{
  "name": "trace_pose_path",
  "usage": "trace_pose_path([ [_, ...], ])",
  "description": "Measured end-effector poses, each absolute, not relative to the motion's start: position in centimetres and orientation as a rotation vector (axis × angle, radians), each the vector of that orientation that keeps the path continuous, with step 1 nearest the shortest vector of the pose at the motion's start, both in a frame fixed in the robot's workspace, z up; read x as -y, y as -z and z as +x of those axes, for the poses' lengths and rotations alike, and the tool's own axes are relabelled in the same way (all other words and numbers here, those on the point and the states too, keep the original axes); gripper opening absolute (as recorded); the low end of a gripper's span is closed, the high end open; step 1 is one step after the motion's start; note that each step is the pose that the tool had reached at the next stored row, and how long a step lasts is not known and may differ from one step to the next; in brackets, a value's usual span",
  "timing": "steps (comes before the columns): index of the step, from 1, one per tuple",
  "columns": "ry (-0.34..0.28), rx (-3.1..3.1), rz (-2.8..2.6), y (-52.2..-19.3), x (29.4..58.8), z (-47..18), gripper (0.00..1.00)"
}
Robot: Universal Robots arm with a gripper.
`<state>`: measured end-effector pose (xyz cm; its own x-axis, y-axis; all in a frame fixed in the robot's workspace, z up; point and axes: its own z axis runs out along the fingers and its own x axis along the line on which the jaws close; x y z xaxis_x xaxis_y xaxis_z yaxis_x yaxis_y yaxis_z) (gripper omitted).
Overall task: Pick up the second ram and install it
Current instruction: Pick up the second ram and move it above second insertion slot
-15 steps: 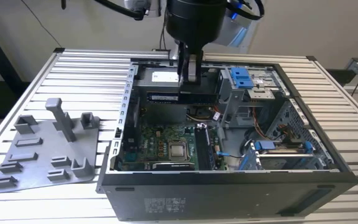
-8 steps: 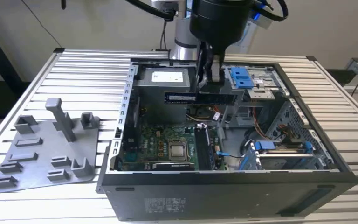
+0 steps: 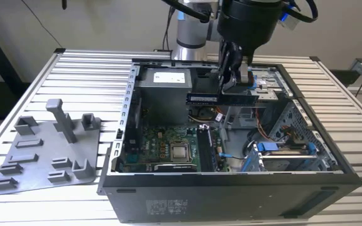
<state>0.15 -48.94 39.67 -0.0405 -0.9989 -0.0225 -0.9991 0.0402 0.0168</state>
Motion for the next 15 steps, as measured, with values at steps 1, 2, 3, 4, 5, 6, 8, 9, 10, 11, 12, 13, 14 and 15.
trace_pose_path([
  [1,-0.043,-2.262,-2.173,-39.7,48.9,0.4,0.14],
  [2,-0.044,-2.262,-2.173,-39.7,48.9,0.4,0.14],
  [3,-0.044,-2.262,-2.173,-39.7,48.9,0.4,0.14],
  [4,-0.044,-2.263,-2.173,-39.7,48.9,0.4,0.14],
  [5,-0.044,-2.263,-2.173,-39.7,48.9,0.4,0.14],
  [6,-0.043,-2.263,-2.173,-39.7,48.9,0.5,0.14],
  [8,-0.044,-2.263,-2.172,-39.7,48.8,0.5,0.14],
  [9,-0.043,-2.263,-2.172,-39.7,48.6,0.5,0.14],
  [10,-0.044,-2.264,-2.171,-39.7,48.4,0.5,0.14],
  [11,-0.044,-2.264,-2.171,-39.7,48.1,0.5,0.14],
  [12,-0.044,-2.264,-2.171,-39.7,47.8,0.5,0.14],
  [13,-0.043,-2.264,-2.171,-39.7,47.5,0.5,0.14],
  [14,-0.044,-2.264,-2.170,-39.7,47.2,0.5,0.14],
  [15,-0.044,-2.265,-2.170,-39.7,46.9,0.5,0.14],
])
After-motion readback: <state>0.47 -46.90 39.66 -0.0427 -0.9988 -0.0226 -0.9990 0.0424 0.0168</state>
